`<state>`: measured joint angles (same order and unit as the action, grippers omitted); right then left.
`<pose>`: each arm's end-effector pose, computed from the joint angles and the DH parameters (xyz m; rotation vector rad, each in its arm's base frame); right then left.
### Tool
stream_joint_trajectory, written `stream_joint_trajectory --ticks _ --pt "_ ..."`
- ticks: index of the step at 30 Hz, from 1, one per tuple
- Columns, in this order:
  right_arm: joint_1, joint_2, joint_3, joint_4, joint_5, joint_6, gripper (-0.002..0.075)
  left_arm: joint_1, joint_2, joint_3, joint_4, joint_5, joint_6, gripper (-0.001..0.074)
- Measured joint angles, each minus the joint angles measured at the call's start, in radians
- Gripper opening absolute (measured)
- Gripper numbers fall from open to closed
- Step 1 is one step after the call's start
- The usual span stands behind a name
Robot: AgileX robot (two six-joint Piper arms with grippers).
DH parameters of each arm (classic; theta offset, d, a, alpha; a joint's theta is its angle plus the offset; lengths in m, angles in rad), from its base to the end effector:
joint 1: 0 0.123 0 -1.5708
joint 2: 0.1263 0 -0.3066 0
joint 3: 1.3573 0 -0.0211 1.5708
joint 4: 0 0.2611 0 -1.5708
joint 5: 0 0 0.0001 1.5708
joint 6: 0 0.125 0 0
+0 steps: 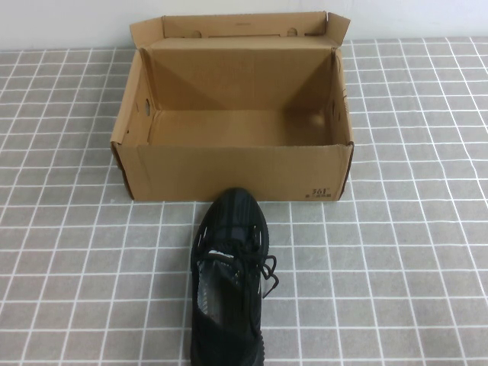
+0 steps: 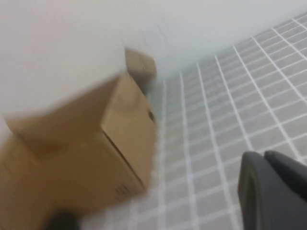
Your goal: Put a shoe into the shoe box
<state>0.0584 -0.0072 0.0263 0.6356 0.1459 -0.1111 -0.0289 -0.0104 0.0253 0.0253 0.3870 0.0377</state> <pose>0.0782 0.0154 0.1920 0.3096 1.6154 0.5136 0.0732 -0.0009 0.1596 0.0783 1.8839 0.0311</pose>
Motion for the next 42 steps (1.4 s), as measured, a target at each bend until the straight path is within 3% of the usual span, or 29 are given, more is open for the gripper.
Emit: stream_joint_trajectory --ticks 4,11,16,24,31,36,42 --pt "0.0 0.0 0.0 0.192 -0.066 0.0 -0.0016 0.0 0.0 0.0 0.0 0.0 0.0 0.0" --pt "0.0 0.0 -0.002 0.293 -0.053 0.0 -0.0016 0.0 0.0 0.0 0.0 0.0 0.0 0.0" --pt "0.0 0.054 -0.159 0.251 0.162 0.0 -0.0016 0.0 0.0 0.0 0.0 0.0 0.0 0.0" --pt "0.0 0.469 -0.575 -0.032 0.722 0.0 -0.0016 0.0 0.0 0.0 0.0 0.0 0.0 0.0" --pt "0.01 0.819 -0.823 -0.141 0.953 -0.039 -0.0015 0.0 0.0 0.0 0.0 0.0 0.0 0.0" --pt "0.147 1.021 -0.945 -0.17 0.967 -0.019 -0.0015 0.0 0.0 0.0 0.0 0.0 0.0 0.0" --pt "0.488 1.24 -1.092 -0.364 0.97 0.142 -0.0015 0.0 0.0 0.0 0.0 0.0 0.0 0.0"
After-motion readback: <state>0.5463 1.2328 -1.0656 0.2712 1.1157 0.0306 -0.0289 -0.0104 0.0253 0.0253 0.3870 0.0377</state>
